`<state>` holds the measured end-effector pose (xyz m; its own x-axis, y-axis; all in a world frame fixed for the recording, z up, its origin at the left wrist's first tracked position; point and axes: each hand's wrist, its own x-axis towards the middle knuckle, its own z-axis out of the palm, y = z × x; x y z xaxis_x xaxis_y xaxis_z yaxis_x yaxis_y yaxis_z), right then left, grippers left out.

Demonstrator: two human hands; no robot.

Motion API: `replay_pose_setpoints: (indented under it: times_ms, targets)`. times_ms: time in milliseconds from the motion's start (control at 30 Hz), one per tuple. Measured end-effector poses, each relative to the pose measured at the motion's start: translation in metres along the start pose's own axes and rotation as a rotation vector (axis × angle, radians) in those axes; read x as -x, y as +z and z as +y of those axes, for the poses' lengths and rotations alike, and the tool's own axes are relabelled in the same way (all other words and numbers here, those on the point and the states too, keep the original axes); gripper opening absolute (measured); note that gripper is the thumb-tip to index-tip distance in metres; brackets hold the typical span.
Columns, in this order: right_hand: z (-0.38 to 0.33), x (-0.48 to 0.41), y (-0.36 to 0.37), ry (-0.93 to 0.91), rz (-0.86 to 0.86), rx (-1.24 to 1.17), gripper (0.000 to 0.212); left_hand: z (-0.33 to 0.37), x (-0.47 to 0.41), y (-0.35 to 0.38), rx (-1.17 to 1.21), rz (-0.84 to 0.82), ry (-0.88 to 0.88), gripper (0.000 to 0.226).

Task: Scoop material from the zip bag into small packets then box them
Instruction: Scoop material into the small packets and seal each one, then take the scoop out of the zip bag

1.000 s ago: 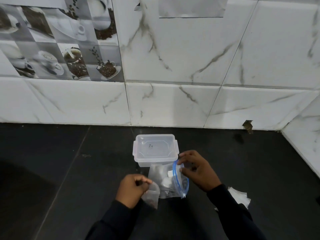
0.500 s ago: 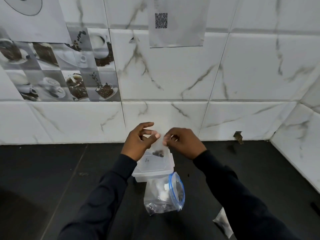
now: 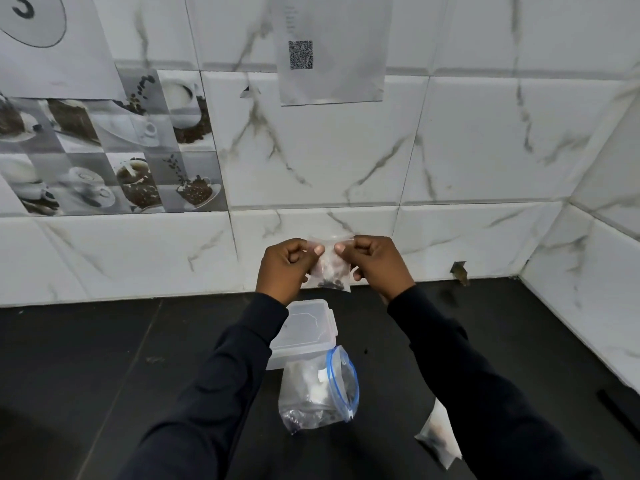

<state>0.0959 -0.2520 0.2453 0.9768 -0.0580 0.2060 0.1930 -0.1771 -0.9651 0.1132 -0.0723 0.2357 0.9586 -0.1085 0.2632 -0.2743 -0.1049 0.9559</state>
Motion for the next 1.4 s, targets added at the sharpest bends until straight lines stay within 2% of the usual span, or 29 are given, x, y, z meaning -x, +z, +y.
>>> replay_pose_setpoints:
  times_ms: [167, 367, 467, 600, 700, 800, 900, 1000, 1167, 1233, 1300, 1333, 1400]
  targets:
    - [0.018, 0.019, -0.039, 0.088, 0.128, 0.032, 0.024, -0.021, 0.008, 0.035, 0.011, -0.14, -0.082, 0.025]
    - [0.066, 0.066, -0.1, 0.264, 0.164, 0.129, 0.025, -0.05, 0.028, 0.111, -0.001, -0.356, -0.266, 0.029]
    - [0.101, 0.102, -0.122, 0.408, 0.215, 0.172, 0.026, -0.077, 0.052, 0.15, 0.025, -0.501, -0.385, 0.017]
    - [0.159, 0.168, -0.14, 0.654, 0.297, 0.264, 0.029, -0.114, 0.104, 0.197, -0.046, -0.641, -0.595, 0.024]
    - [0.198, 0.207, -0.139, 0.795, 0.346, 0.315, 0.032, -0.137, 0.137, 0.214, -0.117, -0.705, -0.762, 0.026]
    - [0.22, 0.228, -0.132, 0.933, 0.402, 0.217, 0.028, -0.161, 0.153, 0.227, -0.162, -0.697, -0.851, 0.023]
    - [0.228, 0.229, -0.126, 0.985, 0.517, 0.145, 0.023, -0.182, 0.153, 0.239, -0.245, -0.615, -0.813, 0.023]
    - [0.234, 0.218, -0.133, 0.986, 0.603, 0.248, 0.023, -0.189, 0.149, 0.249, -0.249, -0.539, -0.776, 0.021]
    - [0.242, 0.211, -0.146, 0.96, 0.595, 0.316, 0.018, -0.171, 0.144, 0.249, -0.179, -0.506, -0.772, 0.021]
    - [0.216, 0.211, -0.139, 0.886, 0.579, 0.406, 0.03, -0.166, 0.143, 0.239, -0.201, -0.537, -0.698, 0.026]
    - [0.193, 0.212, -0.126, 0.736, 0.619, 0.471, 0.039, -0.156, 0.141, 0.217, -0.204, -0.538, -0.586, 0.027]
    - [0.181, 0.21, -0.115, 0.652, 0.631, 0.455, 0.036, -0.148, 0.138, 0.202, -0.201, -0.501, -0.523, 0.024]
    - [0.169, 0.201, -0.093, 0.58, 0.589, 0.364, 0.017, -0.133, 0.132, 0.169, -0.256, -0.347, -0.359, 0.016]
